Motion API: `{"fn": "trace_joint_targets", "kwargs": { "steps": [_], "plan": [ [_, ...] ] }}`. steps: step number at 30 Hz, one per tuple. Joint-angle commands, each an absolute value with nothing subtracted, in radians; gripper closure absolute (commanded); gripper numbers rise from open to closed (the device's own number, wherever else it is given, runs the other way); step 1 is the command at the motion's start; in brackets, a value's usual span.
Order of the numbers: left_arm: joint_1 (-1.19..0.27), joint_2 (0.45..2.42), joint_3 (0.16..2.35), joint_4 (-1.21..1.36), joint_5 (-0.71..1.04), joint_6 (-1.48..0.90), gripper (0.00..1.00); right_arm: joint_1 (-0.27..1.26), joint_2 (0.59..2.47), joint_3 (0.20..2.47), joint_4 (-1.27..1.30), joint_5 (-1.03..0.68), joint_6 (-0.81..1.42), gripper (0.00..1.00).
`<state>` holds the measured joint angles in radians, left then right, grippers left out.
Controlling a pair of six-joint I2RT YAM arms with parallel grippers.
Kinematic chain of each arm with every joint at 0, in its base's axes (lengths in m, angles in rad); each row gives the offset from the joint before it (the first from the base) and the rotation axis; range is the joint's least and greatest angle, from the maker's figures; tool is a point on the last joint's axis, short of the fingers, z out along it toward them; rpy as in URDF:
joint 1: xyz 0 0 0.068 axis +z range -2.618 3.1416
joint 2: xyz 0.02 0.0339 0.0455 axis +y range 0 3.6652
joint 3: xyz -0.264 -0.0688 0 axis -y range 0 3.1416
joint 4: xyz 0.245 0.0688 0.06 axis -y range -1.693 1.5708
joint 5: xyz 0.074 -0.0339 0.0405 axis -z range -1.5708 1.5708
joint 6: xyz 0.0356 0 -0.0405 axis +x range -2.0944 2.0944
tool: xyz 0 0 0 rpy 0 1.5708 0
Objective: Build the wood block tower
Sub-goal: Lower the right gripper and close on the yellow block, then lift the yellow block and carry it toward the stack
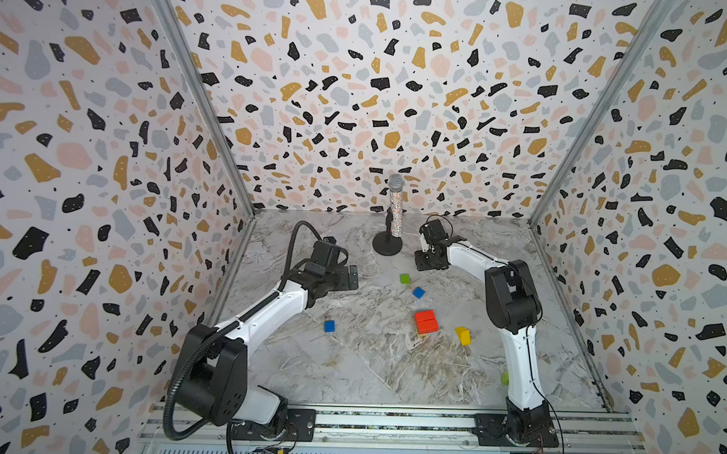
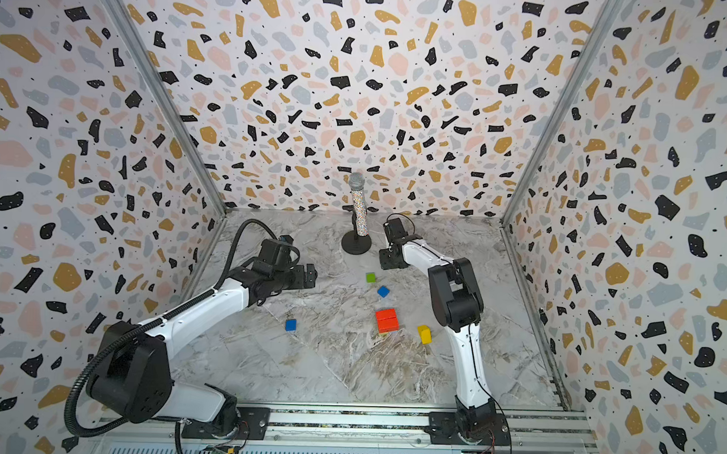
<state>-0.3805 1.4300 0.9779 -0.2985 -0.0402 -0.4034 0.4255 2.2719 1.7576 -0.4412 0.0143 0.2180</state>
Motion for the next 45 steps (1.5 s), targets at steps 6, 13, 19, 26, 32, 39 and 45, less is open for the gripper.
{"fn": "trace_joint_targets", "kwargs": {
  "steps": [6, 13, 19, 26, 32, 39, 45],
  "plan": [
    [-0.372, 1.411, 1.000, -0.288, -0.030, -0.393, 0.00, 0.435, 2.263, 1.774, -0.471, 0.015, 0.219, 0.73],
    [-0.371, 1.397, 0.996, -0.287, -0.023, -0.394, 0.00, 0.453, 2.232, 1.760, -0.484, 0.035, 0.219, 0.76],
    [-0.372, 1.371, 0.986, -0.284, -0.011, -0.397, 0.00, 0.479, 2.156, 1.693, -0.487, 0.057, 0.224, 0.76],
    [-0.372, 1.341, 0.962, -0.279, 0.000, -0.406, 0.00, 0.499, 1.998, 1.510, -0.445, 0.043, 0.255, 0.76],
    [-0.372, 1.359, 0.966, -0.303, -0.041, -0.435, 0.00, 0.511, 1.869, 1.386, -0.425, 0.043, 0.274, 0.76],
    [-0.368, 1.392, 0.991, -0.339, -0.085, -0.463, 0.00, 0.543, 1.712, 1.253, -0.431, 0.039, 0.297, 0.74],
    [-0.369, 1.378, 0.956, -0.348, -0.102, -0.507, 0.00, 0.570, 1.579, 1.146, -0.437, 0.015, 0.319, 0.72]
  ]
}}
